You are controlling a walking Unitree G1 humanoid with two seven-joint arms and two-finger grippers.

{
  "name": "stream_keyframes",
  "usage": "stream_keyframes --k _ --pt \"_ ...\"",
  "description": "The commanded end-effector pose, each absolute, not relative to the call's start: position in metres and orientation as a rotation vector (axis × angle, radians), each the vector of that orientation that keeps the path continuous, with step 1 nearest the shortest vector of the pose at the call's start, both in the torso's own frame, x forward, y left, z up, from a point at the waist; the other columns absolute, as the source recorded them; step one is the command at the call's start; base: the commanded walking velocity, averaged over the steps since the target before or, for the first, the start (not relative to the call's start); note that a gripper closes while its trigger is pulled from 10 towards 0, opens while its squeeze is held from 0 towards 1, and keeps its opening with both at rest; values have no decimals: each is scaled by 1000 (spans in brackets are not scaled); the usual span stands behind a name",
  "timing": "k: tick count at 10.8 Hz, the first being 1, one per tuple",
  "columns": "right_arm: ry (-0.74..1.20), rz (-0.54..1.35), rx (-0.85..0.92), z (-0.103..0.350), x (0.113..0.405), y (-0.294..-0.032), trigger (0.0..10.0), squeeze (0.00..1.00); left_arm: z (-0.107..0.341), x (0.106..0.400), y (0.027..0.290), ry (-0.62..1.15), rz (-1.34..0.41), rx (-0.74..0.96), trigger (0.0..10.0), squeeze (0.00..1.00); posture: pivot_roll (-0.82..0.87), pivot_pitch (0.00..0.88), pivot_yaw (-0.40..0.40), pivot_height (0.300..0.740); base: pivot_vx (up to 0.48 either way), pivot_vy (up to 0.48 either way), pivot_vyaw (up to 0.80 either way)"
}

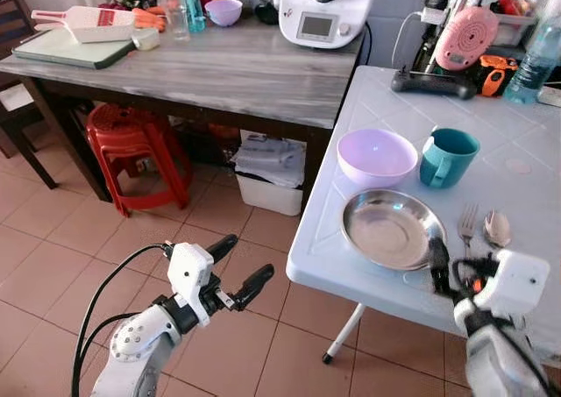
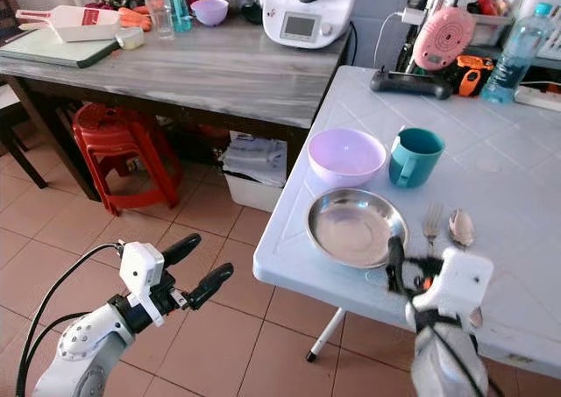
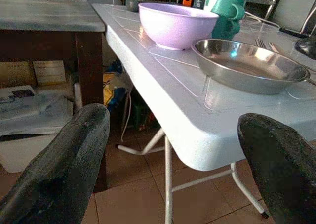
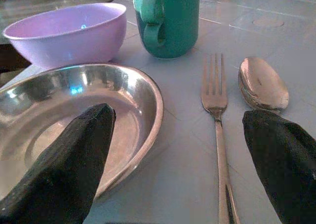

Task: Setting the table

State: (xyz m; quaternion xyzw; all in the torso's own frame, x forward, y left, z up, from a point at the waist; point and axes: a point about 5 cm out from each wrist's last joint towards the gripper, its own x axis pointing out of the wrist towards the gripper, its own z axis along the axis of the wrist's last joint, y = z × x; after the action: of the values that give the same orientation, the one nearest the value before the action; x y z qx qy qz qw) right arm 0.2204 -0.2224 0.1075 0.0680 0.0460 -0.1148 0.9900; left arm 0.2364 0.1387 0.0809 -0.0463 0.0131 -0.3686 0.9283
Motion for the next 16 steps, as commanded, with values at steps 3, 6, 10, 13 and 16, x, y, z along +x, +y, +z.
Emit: stream_keyframes --k 3,6,10,13,16 --pt "156 -165 197 103 236 -217 10000 0 83 235 137 17 -754 -77 10000 0 -32 82 14 740 0 0 0" --pt "216 -89 243 98 248 -207 10000 0 84 236 137 15 -758 -72 10000 0 -20 85 16 740 0 0 0" --pt "269 -53 283 90 250 -202 0 0 87 232 135 12 -823 -100 10000 0 -12 79 14 740 0 0 0" --pt "292 -76 360 87 251 -204 0 0 92 226 133 1 -888 -121 10000 0 -12 78 16 740 0 0 0" --pt "314 -104 419 81 251 -204 0 0 93 223 131 5 -937 -128 10000 0 -6 71 21 740 0 0 0"
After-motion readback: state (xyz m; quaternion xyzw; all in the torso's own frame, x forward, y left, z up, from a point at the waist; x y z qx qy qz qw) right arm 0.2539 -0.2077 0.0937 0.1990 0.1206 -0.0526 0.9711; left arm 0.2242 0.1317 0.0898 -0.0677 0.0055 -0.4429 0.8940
